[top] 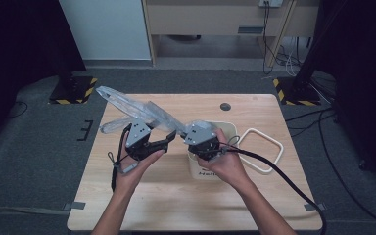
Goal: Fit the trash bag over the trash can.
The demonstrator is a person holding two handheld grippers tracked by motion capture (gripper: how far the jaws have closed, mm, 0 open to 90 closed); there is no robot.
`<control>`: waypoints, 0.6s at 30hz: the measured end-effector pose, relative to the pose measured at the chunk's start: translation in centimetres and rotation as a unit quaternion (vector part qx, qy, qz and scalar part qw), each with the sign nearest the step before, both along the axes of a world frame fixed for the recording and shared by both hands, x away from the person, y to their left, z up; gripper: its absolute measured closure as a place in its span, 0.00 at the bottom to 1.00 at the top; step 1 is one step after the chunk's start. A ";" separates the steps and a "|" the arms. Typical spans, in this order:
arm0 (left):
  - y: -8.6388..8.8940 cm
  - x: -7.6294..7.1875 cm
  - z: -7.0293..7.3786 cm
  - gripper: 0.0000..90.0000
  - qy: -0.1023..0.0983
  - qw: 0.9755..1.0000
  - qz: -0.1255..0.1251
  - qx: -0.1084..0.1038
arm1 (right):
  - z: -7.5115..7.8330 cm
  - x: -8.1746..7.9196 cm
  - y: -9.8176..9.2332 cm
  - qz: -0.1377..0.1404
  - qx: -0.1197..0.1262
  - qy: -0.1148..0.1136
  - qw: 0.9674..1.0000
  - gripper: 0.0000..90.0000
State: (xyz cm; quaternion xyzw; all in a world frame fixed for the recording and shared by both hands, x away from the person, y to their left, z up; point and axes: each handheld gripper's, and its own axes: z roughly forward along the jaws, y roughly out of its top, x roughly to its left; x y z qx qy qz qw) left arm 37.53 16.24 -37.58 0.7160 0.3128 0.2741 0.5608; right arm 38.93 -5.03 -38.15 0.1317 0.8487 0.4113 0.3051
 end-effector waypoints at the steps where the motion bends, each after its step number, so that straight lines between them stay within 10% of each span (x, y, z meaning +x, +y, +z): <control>1: 0.0 0.0 0.0 0.38 0.002 1.000 0.000 -0.003 | 0.0 -0.1 0.0 0.000 -0.002 -0.001 1.000 1.00; 13: -0.9 -0.3 0.2 0.89 -0.003 1.000 -0.017 0.018 | -0.4 -0.3 0.3 0.013 -0.006 -0.001 1.000 0.98; 18: -0.9 -0.3 0.4 0.97 -0.006 1.000 -0.009 0.028 | 0.0 -0.7 -0.2 0.019 -0.007 0.004 1.000 0.80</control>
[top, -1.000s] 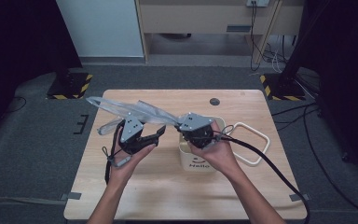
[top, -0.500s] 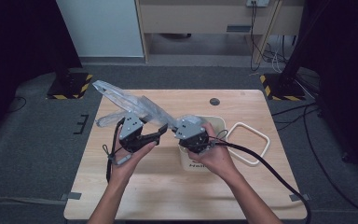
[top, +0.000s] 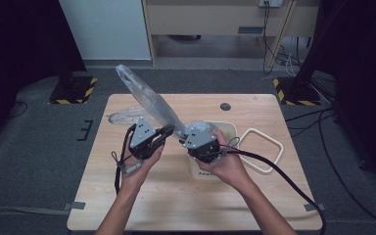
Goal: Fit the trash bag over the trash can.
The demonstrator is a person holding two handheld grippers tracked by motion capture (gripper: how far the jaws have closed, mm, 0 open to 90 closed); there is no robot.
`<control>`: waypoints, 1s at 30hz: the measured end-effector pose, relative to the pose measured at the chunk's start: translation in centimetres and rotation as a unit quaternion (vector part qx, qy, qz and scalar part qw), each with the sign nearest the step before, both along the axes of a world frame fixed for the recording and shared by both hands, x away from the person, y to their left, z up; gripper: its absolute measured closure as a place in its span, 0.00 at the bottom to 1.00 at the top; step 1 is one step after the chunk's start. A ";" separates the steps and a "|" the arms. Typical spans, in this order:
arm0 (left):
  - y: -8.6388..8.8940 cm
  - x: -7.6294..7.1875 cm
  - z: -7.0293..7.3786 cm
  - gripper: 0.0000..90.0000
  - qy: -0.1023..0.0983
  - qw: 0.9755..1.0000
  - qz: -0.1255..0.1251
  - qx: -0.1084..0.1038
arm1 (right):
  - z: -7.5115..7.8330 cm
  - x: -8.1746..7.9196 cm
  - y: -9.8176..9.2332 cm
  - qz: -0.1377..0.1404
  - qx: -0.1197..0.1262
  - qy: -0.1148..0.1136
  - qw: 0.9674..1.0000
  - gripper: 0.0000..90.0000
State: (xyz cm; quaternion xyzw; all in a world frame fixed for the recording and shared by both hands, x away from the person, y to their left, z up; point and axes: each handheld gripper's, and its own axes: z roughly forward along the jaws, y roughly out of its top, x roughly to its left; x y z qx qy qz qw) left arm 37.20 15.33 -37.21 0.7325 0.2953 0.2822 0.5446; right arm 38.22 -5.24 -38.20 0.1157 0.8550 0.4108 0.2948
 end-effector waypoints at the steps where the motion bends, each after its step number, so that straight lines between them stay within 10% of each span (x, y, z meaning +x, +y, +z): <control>1: 0.0 0.0 0.0 0.98 0.000 1.000 0.001 0.003 | 0.3 -0.1 -0.2 0.002 -0.002 -0.001 1.000 0.75; 8: 0.3 0.0 0.5 0.99 -0.006 1.000 0.006 0.010 | 1.8 -0.4 -1.5 -0.005 0.006 0.004 1.000 0.56; 15: 0.6 -0.2 0.8 1.00 -0.010 1.000 0.006 0.013 | 2.7 -0.2 -3.1 -0.010 0.033 0.003 0.999 0.73; 30: 0.2 -0.9 2.9 1.00 -0.034 0.999 -0.018 0.021 | 0.5 2.3 -6.3 -0.086 -0.014 0.040 0.995 0.85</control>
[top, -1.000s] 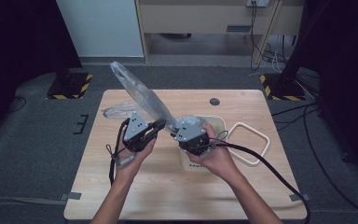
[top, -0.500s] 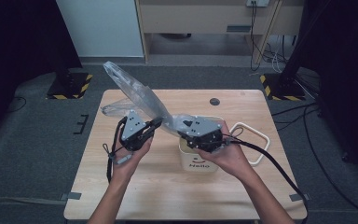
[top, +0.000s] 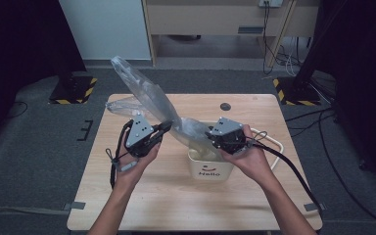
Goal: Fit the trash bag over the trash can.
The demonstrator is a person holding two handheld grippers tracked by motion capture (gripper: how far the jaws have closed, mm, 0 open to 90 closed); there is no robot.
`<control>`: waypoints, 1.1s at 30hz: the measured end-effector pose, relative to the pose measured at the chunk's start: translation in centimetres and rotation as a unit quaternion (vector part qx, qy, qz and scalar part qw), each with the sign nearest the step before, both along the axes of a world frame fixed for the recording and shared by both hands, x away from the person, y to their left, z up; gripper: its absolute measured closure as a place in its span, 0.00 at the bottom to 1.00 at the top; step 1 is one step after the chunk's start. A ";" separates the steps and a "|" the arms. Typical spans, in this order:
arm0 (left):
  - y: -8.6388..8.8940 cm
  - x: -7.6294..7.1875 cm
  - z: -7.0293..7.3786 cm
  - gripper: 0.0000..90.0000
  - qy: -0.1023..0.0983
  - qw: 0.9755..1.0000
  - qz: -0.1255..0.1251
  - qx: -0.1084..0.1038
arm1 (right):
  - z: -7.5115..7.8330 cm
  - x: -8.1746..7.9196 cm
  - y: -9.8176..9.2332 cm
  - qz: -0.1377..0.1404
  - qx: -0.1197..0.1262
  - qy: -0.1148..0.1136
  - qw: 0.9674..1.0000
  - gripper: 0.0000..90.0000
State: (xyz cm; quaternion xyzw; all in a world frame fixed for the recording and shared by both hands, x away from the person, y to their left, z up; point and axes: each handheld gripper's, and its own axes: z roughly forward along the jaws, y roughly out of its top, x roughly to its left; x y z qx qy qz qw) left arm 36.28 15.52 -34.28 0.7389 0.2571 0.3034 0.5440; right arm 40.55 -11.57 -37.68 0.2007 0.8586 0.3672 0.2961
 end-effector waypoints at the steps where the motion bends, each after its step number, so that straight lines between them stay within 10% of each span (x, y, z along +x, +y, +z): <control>1: 0.0 0.0 0.2 1.00 -0.002 1.000 -0.002 0.002 | -0.2 0.0 0.0 0.001 -0.004 0.005 1.000 0.85; 22: -3.2 1.1 -1.0 1.00 0.015 0.999 -0.029 0.014 | -2.9 0.6 1.8 0.027 -0.049 0.069 0.996 0.82; 33: -3.9 1.9 -1.6 1.00 0.024 0.999 -0.028 0.021 | -1.0 -0.4 1.3 0.037 0.017 0.043 0.998 0.76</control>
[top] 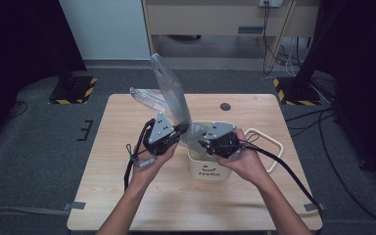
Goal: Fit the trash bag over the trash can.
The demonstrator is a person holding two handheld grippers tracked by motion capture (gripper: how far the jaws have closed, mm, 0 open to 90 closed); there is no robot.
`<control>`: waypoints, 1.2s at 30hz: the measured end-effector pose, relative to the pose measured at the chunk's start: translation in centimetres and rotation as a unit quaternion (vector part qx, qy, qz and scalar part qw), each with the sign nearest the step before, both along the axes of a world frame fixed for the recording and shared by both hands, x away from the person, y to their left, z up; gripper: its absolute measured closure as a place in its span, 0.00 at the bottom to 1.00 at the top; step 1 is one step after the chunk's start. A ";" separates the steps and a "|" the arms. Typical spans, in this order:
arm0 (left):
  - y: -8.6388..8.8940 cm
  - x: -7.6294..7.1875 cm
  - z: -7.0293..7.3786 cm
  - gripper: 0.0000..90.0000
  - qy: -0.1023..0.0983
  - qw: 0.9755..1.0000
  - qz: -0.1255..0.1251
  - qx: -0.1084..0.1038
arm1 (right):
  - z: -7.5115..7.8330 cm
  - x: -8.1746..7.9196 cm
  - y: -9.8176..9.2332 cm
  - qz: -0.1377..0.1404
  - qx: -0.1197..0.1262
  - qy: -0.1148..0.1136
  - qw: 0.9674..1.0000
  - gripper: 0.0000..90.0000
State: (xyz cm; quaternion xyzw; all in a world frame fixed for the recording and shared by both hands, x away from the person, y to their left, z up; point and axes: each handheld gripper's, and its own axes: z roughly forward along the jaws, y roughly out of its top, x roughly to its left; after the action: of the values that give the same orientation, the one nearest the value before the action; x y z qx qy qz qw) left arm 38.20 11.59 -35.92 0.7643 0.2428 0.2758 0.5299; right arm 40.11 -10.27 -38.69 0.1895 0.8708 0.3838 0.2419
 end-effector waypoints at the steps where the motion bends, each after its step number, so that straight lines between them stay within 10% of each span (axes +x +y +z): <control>1: -0.1 0.0 0.0 1.00 0.001 1.000 0.000 0.000 | 0.0 -0.1 0.0 0.001 0.005 0.000 1.000 0.75; 22: -1.0 0.6 -0.5 0.99 0.008 1.000 0.002 -0.004 | 0.2 -0.6 1.1 0.025 0.097 0.005 0.995 0.49; 36: -1.6 0.3 -0.1 0.95 0.003 1.000 -0.008 -0.026 | 0.3 -0.2 0.6 0.018 0.087 0.003 0.996 1.00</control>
State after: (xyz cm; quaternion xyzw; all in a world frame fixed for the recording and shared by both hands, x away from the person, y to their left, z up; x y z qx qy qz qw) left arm 38.48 9.96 -36.05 0.7529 0.2459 0.2625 0.5512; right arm 39.94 -9.66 -38.38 0.1949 0.8380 0.4621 0.2150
